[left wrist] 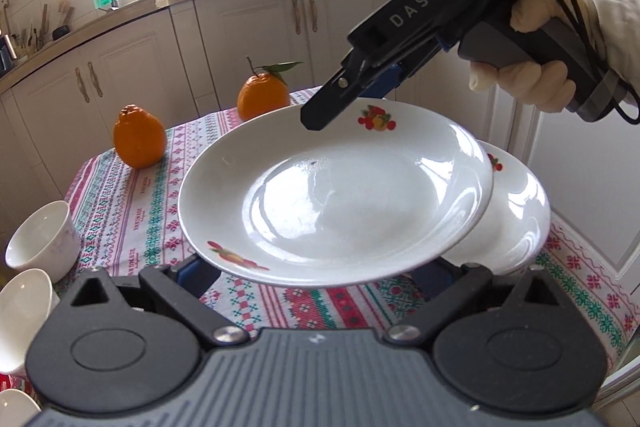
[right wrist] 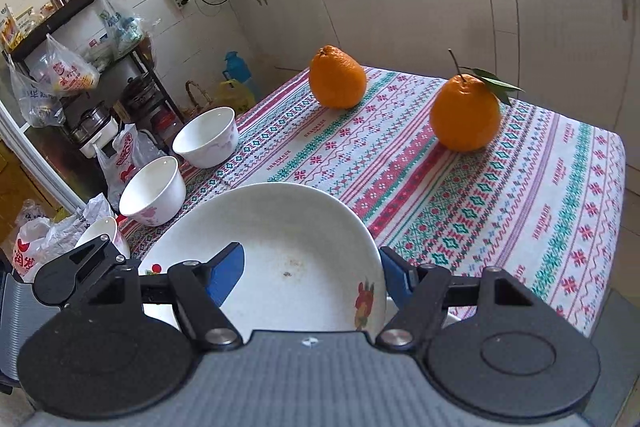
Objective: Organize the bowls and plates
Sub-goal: 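Lift the plate with the right gripper and carry it over the plate stack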
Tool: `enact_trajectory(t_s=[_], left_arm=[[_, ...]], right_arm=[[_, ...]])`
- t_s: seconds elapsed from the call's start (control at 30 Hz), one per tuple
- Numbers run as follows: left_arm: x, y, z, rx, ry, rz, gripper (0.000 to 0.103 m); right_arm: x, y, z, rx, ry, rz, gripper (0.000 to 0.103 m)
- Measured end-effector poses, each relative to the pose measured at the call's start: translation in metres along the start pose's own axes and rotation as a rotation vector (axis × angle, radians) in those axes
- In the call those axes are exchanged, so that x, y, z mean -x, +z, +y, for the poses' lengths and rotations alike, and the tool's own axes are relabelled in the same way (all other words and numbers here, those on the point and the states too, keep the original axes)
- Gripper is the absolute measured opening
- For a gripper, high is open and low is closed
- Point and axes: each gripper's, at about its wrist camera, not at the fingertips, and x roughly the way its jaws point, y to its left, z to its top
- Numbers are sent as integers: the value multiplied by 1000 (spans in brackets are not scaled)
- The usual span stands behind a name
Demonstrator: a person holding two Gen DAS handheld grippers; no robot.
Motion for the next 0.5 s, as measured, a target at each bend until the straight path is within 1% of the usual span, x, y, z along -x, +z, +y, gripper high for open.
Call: enact_trajectory(t_s=[0.23,0.5], left_arm=[[-9,-1,-20,-55,-68,14,99],[-15,1,-35,-88,-123,13,99]], right_arm=[[23,-31,-14,-62,-46,-28,78],[39,-59,-30,-135,-67,-69,78]])
